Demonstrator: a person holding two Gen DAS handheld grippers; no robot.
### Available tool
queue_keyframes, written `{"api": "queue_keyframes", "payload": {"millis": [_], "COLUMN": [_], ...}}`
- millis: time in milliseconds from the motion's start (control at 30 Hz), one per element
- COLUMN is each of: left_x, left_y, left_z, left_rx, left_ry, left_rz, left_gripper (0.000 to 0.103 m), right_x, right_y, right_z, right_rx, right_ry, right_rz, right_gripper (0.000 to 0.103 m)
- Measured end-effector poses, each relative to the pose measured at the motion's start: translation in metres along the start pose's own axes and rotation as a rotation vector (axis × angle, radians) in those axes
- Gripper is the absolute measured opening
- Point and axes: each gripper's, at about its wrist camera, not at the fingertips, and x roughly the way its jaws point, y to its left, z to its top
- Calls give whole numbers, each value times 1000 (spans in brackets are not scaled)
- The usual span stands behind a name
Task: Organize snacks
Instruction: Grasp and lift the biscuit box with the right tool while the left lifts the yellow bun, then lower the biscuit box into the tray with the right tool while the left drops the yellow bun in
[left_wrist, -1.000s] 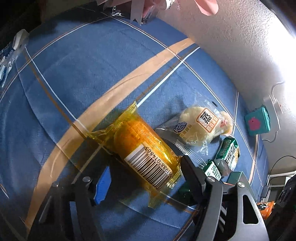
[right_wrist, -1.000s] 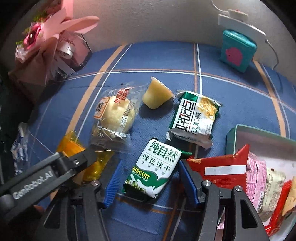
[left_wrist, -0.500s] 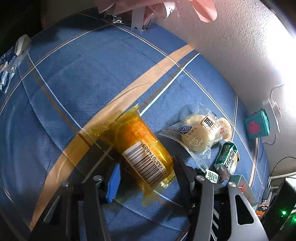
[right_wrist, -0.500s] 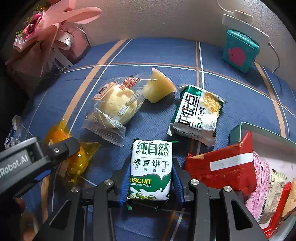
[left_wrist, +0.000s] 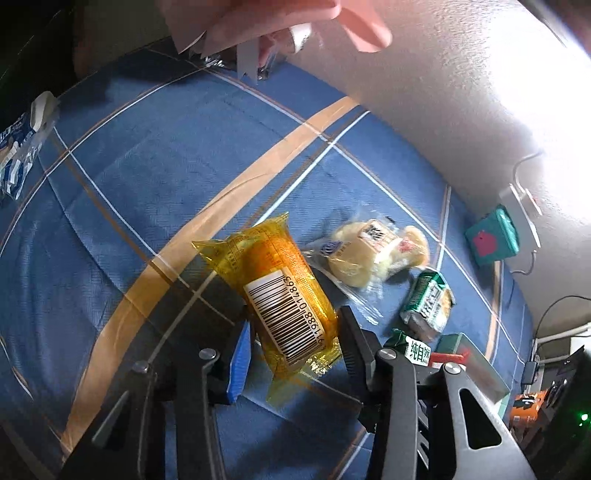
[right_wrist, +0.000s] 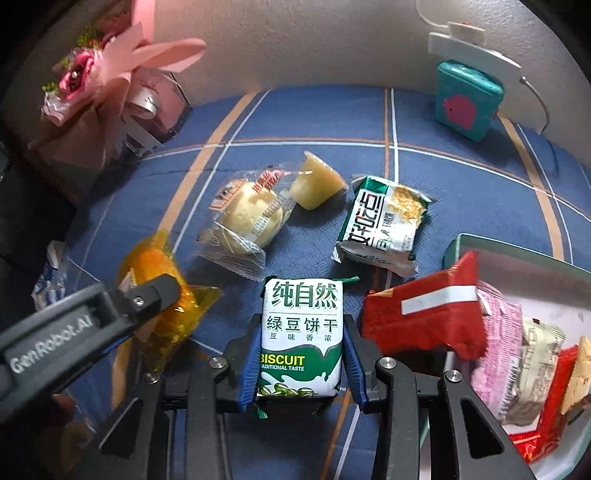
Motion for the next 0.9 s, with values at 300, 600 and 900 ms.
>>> {"api": "queue_keyframes", "payload": {"millis": [300, 600, 900], "left_x": [-31, -55, -66], "left_y": [-18, -42, -80], "left_z": [-8, -22, -42], "left_rx": [47, 114, 236], "left_ry": [-61, -107, -132], "left_rz": [-34, -67, -67], "left_gripper": [46, 46, 46], "right_x": [-42, -76, -107], "right_y": [-12, -36, -80], "right_z": [-5, -19, -33], "right_rx": [19, 49, 135], "right_ry": [-49, -86, -136], "right_rz": [27, 1, -41], "right_gripper": [42, 42, 42]}}
